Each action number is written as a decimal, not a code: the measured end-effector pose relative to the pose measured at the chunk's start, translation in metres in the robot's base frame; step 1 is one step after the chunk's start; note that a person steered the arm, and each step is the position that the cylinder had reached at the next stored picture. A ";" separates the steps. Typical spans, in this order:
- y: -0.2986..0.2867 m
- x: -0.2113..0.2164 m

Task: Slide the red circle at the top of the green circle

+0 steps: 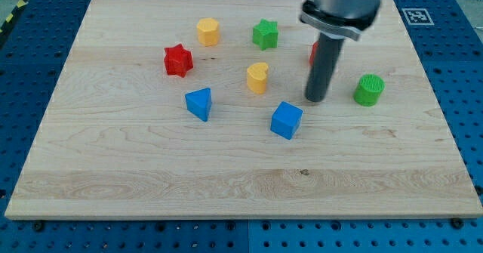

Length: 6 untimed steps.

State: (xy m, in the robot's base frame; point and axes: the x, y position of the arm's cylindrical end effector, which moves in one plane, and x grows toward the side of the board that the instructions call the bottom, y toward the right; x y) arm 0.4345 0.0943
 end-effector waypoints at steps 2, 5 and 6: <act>-0.022 -0.081; 0.029 -0.079; 0.048 -0.079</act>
